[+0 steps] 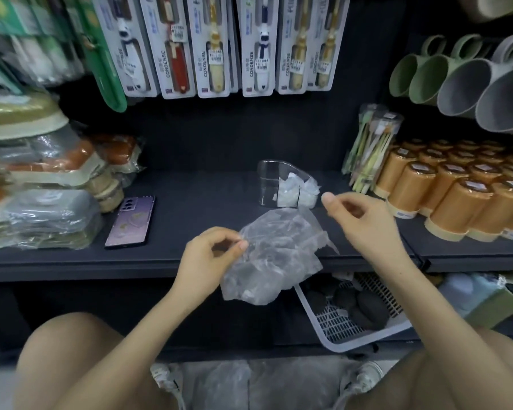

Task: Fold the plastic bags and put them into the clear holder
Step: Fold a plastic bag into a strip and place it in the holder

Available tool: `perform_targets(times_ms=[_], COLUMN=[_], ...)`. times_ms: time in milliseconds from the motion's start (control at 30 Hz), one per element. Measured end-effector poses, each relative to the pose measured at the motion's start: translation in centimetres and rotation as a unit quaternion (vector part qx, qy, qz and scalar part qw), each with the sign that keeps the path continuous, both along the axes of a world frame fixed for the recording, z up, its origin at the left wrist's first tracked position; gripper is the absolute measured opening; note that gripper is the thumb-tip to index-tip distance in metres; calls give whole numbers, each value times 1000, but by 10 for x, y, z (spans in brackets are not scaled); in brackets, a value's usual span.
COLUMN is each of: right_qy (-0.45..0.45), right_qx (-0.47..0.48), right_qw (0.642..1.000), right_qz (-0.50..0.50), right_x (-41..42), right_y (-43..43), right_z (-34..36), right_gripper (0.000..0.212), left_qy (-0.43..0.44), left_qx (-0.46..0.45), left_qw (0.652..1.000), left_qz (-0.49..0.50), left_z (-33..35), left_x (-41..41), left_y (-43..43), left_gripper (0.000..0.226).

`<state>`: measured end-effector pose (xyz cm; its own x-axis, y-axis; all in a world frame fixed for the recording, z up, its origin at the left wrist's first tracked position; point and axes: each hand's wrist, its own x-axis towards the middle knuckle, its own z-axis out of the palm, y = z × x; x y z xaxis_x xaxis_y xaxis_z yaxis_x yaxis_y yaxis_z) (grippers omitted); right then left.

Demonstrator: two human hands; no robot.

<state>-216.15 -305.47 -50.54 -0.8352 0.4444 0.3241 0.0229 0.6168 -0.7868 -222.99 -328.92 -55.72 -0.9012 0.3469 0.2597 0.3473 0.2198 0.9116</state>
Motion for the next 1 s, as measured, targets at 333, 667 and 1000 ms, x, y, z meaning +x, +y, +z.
perform_targets(times_ms=[333,667,1000], right_qy=[-88,-100,31], right_qx=[-119,-128,-108], right_qw=[968,960,980], right_qz=[204,227,162], right_x=[-33,-50,-68], right_y=[-1,12,2], right_z=[16,39,48], right_gripper=[8,4,24], left_qy=[104,88,-39], left_qx=[-46,-179,-138], left_qw=[993,980,990], left_qz=[-34,12,15], left_z=[35,67,73], left_x=[-20,-49,-85], left_y=[-22,-44,-34], left_gripper=[6,71,15])
